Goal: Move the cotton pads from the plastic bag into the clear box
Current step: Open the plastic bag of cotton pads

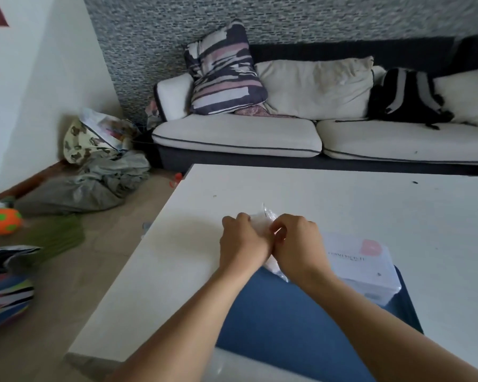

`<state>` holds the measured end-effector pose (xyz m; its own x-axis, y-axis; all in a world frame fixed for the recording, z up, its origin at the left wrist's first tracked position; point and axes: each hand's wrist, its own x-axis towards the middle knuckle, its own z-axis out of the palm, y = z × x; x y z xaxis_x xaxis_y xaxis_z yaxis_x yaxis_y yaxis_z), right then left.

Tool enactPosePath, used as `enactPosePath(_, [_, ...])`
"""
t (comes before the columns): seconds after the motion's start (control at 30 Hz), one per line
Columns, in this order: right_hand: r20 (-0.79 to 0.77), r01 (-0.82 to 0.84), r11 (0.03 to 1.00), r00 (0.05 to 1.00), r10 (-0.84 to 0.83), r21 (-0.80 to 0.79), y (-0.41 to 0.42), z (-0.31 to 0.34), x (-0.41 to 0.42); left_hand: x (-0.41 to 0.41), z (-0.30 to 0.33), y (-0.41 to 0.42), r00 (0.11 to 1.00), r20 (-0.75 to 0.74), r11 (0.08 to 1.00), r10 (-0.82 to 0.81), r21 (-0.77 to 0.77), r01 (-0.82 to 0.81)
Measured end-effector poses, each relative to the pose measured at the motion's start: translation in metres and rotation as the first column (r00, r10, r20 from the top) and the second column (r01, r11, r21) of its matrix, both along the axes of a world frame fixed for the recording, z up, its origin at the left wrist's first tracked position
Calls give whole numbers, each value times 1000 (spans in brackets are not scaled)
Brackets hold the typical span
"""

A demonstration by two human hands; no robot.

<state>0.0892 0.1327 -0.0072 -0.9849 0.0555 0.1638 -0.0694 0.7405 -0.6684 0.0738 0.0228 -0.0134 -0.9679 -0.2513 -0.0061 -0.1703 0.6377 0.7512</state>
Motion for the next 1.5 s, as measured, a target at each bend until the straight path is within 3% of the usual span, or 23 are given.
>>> enactPosePath(0.1, [128, 33, 928, 992, 17, -371, 10, -1, -14, -6, 2, -1, 998, -48, 999, -39, 29, 41])
enactPosePath(0.17, [245, 99, 735, 965, 94, -671, 18, 3, -13, -5, 2, 0, 991, -114, 993, -70, 87, 80])
enactPosePath(0.23, [317, 165, 587, 934, 166, -793, 27, 7, -11, -4, 3, 1, 980, -163, 984, -114, 115, 133])
enactPosePath(0.37, [407, 284, 405, 876, 259, -869, 40, 6, -16, -2, 4, -2, 958, -194, 970, -213, 78, 231])
enactPosePath(0.43, [420, 288, 431, 872, 250, -855, 44, 6, -18, -1, 3, -3, 947, -211, 963, -241, 65, 260])
enactPosePath(0.57, [339, 159, 720, 934, 111, -675, 43, 6, -17, -2, -2, -4, 936, -232, 961, -264, 15, 275])
enactPosePath(0.63, [319, 147, 773, 945, 76, -618, 41, 6, -16, -2, -3, -4, 922, -253, 956, -292, -69, 284])
enactPosePath(0.9, [328, 183, 803, 945, 16, -567, 41, 12, -7, 3, 3, 4, 920, -202, 941, -336, -127, 315])
enactPosePath(1.1, [288, 188, 837, 957, -37, -514, 43, 13, -5, 10, 10, 12, 909, -196, 910, -369, -275, 310])
enactPosePath(1.3, [308, 209, 857, 949, -63, -470, 43, 15, -4, 7, 14, 15, 936, -215, 918, -280, -345, 195])
enactPosePath(1.5, [334, 213, 881, 940, -67, -422, 55, 22, -2, -5, 17, -12, 942, -278, 947, -187, -306, 98])
